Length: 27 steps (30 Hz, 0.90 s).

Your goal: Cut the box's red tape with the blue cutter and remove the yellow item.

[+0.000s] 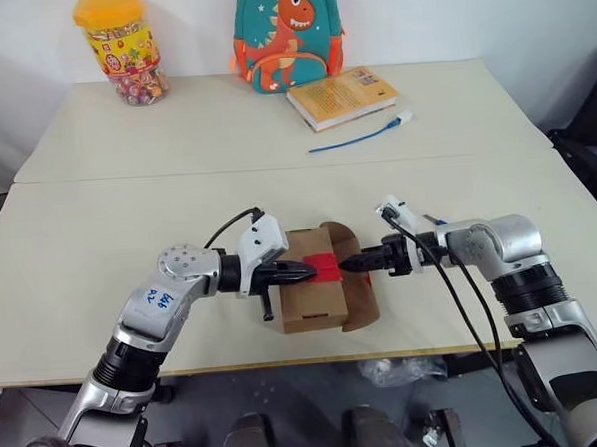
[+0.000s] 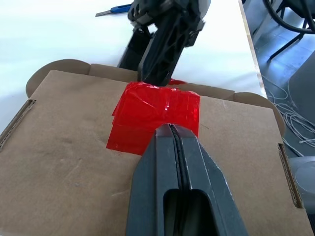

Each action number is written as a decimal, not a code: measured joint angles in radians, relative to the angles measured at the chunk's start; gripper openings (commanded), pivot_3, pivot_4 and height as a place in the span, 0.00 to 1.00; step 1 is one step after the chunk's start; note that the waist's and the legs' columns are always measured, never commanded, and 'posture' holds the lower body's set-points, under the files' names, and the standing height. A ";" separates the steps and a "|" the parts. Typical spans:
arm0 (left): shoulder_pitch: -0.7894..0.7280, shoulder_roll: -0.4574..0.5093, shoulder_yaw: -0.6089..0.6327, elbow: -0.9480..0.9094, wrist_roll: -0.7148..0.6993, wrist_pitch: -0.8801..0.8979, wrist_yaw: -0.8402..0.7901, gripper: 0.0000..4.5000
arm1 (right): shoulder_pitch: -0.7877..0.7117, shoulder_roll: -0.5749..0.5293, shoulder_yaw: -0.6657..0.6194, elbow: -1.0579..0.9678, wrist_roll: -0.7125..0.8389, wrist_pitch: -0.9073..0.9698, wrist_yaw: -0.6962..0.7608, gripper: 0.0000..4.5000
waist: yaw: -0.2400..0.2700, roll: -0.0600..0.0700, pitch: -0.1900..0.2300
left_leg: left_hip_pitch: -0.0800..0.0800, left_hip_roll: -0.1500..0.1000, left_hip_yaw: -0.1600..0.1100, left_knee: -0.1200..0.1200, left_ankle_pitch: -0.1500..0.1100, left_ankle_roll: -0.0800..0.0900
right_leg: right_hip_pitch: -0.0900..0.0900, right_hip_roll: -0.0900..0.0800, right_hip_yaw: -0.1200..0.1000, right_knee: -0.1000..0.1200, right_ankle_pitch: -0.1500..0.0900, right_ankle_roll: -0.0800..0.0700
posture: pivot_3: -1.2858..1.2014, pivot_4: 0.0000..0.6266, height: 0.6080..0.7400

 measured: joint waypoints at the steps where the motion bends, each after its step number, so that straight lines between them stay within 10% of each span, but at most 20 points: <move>1: 0.001 0.000 0.001 -0.001 0.000 0.000 0.000 0.00 | -0.005 0.005 0.005 0.006 0.000 0.005 0.008 0.47 | 0.000 0.000 0.000 | 0.000 0.000 0.000 0.000 0.000 0.000 | 0.000 0.000 0.000 0.000 0.000 0.000 | 0.52 0.24 1.00; 8: 0.010 0.002 0.009 -0.010 0.000 0.008 0.005 0.00 | -0.053 0.029 0.046 0.068 -0.021 0.030 0.059 0.47 | -0.002 0.000 -0.001 | 0.002 0.001 0.002 0.000 -0.001 -0.001 | 0.000 0.001 0.001 0.000 0.000 0.000 | 0.52 0.24 1.00; 15: 0.021 0.008 0.010 -0.021 0.000 0.007 0.008 0.00 | -0.097 0.059 0.050 0.169 -0.056 0.062 0.057 0.02 | -0.002 -0.002 -0.004 | 0.007 0.004 0.008 -0.002 -0.003 -0.004 | 0.003 0.001 0.003 -0.001 -0.001 -0.002 | 0.52 0.24 1.00; 27: 0.052 -0.078 -0.007 0.024 0.000 -0.140 0.010 0.00 | -0.116 -0.021 0.006 0.049 -0.008 0.382 -0.030 0.01 | 0.022 -0.001 -0.006 | -0.002 0.004 0.011 0.002 -0.008 -0.002 | -0.003 -0.001 0.002 -0.007 -0.001 -0.001 | 0.52 0.24 1.00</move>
